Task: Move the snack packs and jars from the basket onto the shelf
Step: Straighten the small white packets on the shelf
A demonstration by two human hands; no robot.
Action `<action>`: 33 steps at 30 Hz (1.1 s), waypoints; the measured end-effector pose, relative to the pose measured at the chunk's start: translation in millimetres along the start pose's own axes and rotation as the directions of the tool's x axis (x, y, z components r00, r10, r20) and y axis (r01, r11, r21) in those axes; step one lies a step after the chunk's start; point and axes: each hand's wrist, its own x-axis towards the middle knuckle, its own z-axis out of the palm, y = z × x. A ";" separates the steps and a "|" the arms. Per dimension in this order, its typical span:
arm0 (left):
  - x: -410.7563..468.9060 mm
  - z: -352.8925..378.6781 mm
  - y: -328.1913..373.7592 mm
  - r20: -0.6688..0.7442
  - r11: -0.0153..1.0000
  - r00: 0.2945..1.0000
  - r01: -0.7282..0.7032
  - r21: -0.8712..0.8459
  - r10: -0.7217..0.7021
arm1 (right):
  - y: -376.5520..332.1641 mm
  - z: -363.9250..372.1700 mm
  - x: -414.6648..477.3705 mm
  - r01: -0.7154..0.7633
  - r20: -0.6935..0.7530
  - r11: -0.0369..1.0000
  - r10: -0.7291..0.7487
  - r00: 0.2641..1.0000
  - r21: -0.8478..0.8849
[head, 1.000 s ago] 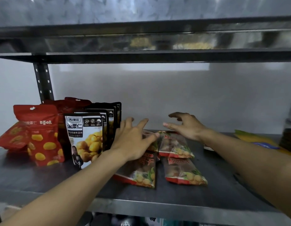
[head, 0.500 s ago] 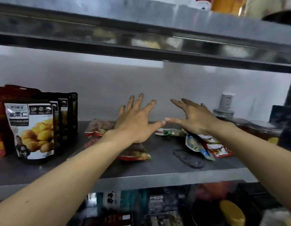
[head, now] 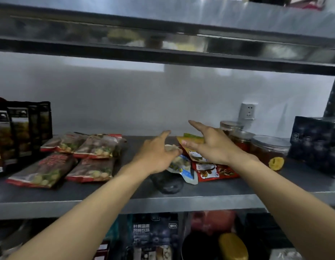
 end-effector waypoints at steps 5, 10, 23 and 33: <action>13.2 27.5 0.8 0.103 0.937 0.985 0.166 -0.307 -0.141 | 6.2 11.2 12.3 0.031 0.037 0.999 -0.032 0.999 0.010; 8.0 38.2 -15.8 0.033 0.789 0.979 0.181 -0.587 -0.200 | 3.8 19.1 27.6 0.027 0.046 1.000 -0.027 0.999 0.007; -37.3 13.3 -51.0 -0.175 0.976 0.981 0.112 0.189 -0.078 | -6.0 53.5 85.9 -0.004 0.385 0.968 0.104 0.917 -0.250; -43.7 12.7 -54.3 0.021 0.886 0.981 -0.182 0.426 0.191 | -12.1 77.7 107.4 -0.176 0.400 0.973 0.221 0.889 -0.146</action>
